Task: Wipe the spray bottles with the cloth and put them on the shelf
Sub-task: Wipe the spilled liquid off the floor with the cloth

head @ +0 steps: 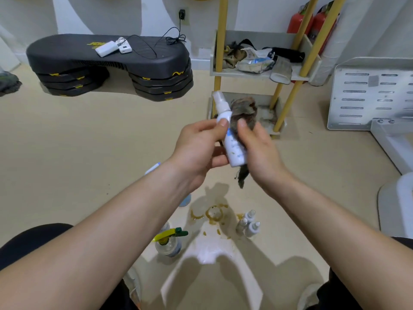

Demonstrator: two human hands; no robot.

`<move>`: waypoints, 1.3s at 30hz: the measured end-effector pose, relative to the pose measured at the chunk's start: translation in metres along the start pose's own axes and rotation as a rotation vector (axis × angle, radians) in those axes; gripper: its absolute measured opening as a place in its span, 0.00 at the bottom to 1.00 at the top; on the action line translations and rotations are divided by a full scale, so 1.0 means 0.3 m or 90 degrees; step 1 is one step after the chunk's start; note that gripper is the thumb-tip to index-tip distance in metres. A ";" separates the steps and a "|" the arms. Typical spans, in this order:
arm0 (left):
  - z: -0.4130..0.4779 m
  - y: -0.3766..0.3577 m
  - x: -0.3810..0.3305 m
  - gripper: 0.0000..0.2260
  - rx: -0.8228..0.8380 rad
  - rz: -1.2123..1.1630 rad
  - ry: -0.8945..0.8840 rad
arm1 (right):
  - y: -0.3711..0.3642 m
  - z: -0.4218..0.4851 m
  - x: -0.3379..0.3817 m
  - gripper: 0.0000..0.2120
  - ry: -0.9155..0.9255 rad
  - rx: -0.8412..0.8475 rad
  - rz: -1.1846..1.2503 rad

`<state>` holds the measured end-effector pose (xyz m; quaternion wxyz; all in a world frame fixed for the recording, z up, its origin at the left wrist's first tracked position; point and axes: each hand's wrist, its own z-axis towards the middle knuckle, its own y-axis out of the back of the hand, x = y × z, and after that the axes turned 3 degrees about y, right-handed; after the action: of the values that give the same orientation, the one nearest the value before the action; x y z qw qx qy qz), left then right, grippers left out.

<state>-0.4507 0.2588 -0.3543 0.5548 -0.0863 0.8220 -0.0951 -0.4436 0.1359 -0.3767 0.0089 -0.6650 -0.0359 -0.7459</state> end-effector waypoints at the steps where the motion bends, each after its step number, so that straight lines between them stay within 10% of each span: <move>1: 0.006 0.012 -0.011 0.10 -0.006 -0.038 0.001 | 0.003 -0.007 -0.022 0.12 0.066 0.040 -0.116; 8: 0.036 0.053 -0.017 0.09 -0.048 -0.102 -0.009 | -0.051 -0.066 -0.068 0.15 0.270 0.058 -0.760; 15: 0.040 0.089 0.006 0.12 -0.081 0.142 -0.058 | 0.057 0.020 0.001 0.14 -0.042 0.193 -0.255; 21: 0.047 0.108 0.018 0.19 0.123 0.075 -0.094 | 0.115 0.003 0.037 0.21 -0.399 0.259 0.394; 31: 0.059 0.154 -0.053 0.18 -0.007 0.249 -0.186 | 0.116 0.003 0.001 0.16 -0.245 0.286 0.199; 39: 0.031 0.198 -0.069 0.06 0.258 0.219 -0.134 | 0.138 -0.005 0.021 0.20 -0.395 0.404 0.358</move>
<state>-0.4365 0.3208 -0.3543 0.6509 0.1580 0.7268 -0.1522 -0.4431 0.0947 -0.3689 0.3985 -0.8033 -0.0812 -0.4352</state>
